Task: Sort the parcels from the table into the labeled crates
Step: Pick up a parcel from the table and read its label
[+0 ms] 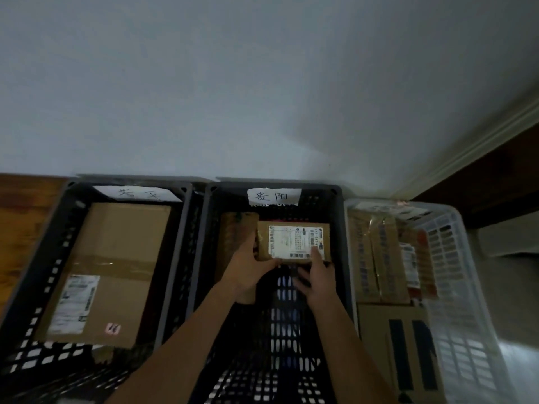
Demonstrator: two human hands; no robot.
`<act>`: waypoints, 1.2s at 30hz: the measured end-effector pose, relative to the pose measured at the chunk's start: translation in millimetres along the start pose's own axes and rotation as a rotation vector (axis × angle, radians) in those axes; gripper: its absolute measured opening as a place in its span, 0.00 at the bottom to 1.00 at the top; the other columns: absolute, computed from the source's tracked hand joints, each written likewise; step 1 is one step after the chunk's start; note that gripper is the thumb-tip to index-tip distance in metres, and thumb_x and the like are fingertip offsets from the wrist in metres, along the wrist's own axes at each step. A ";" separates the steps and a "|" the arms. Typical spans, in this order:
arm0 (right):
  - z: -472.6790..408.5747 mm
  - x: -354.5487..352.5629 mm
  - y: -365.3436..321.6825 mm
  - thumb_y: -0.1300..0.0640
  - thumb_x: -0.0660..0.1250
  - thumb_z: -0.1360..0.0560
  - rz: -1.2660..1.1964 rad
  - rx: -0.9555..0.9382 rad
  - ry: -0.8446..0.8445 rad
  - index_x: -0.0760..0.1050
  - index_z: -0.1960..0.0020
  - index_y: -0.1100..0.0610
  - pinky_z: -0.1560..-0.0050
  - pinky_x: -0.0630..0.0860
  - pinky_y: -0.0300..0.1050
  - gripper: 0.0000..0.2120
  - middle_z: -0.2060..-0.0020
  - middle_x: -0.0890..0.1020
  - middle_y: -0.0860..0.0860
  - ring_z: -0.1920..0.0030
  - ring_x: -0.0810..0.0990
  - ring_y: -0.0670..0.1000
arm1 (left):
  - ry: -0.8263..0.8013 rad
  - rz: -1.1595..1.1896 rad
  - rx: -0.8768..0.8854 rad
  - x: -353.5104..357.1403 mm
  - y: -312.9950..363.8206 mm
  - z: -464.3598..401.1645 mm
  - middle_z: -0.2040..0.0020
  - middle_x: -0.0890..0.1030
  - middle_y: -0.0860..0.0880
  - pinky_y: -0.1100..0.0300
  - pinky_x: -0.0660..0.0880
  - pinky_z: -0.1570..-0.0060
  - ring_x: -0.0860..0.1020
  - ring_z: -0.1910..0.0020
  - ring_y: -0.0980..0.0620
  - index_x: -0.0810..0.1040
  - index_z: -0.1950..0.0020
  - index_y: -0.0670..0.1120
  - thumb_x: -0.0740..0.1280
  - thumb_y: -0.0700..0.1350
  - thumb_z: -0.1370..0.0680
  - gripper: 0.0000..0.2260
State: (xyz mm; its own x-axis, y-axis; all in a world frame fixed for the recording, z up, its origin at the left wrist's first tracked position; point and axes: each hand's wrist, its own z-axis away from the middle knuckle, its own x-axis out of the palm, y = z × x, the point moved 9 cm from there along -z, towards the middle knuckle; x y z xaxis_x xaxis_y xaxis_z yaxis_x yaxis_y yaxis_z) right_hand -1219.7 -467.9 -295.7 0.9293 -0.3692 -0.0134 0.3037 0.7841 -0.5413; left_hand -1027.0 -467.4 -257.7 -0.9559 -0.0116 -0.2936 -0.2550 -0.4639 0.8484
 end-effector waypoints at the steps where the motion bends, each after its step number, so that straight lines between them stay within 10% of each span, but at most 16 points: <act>1: -7.5 3.0 -1.6 0.47 0.67 0.19 -0.011 0.014 0.002 0.60 0.22 0.53 0.40 0.80 0.58 0.30 0.33 0.76 0.57 0.40 0.80 0.56 | 0.020 -0.001 -0.007 1.5 -1.3 -5.7 0.44 0.77 0.69 0.78 0.70 0.50 0.75 0.46 0.75 0.67 0.39 0.71 0.79 0.49 0.28 0.28; 12: -52.9 43.0 -11.1 0.49 0.62 0.17 0.033 0.072 -0.015 0.71 0.31 0.58 0.47 0.80 0.52 0.18 0.47 0.79 0.56 0.57 0.78 0.52 | 0.115 -0.095 -0.086 23.1 -12.1 -62.0 0.36 0.80 0.51 0.51 0.77 0.37 0.80 0.39 0.52 0.69 0.29 0.52 0.70 0.48 0.21 0.22; 19: -65.5 57.7 -2.7 0.46 0.61 0.16 0.154 0.068 -0.073 0.73 0.34 0.56 0.56 0.80 0.48 0.17 0.45 0.82 0.57 0.54 0.82 0.53 | 0.156 -0.189 -0.134 14.4 -25.2 -82.9 0.39 0.82 0.46 0.51 0.78 0.41 0.81 0.42 0.47 0.74 0.33 0.46 0.69 0.51 0.21 0.18; 27: -57.0 63.0 -21.8 0.48 0.57 0.16 0.672 -0.099 -0.200 0.79 0.47 0.59 0.59 0.78 0.48 0.18 0.55 0.85 0.57 0.61 0.82 0.52 | 0.196 -0.785 0.122 18.9 -2.5 -77.7 0.27 0.66 0.43 0.46 0.75 0.38 0.71 0.32 0.43 0.57 0.21 0.48 0.62 0.60 0.19 0.32; 32: -13.3 78.9 -78.4 0.52 0.61 0.18 1.513 -0.892 -0.001 0.74 0.36 0.57 0.40 0.78 0.52 0.14 0.39 0.77 0.56 0.36 0.75 0.56 | 0.032 -1.046 0.247 33.1 -14.0 -74.0 0.18 0.51 0.42 0.43 0.58 0.24 0.55 0.20 0.40 0.54 0.19 0.47 0.63 0.57 0.19 0.34; 36: -30.7 80.6 -77.2 0.52 0.65 0.20 1.790 -0.855 -0.052 0.54 0.19 0.53 0.26 0.64 0.59 0.33 0.22 0.55 0.58 0.21 0.51 0.63 | 0.012 -0.984 0.288 25.5 -0.1 -87.8 0.19 0.54 0.39 0.42 0.62 0.24 0.55 0.20 0.40 0.58 0.20 0.43 0.71 0.49 0.22 0.36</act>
State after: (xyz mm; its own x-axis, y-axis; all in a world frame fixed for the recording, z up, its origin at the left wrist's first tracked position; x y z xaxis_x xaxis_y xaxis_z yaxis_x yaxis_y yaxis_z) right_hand -1174.7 -573.4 -280.8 0.0144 0.4526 -0.8916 -0.9646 -0.2285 -0.1316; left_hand -1038.5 -545.5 -304.0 -0.3028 0.2498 -0.9197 -0.9523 -0.0420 0.3021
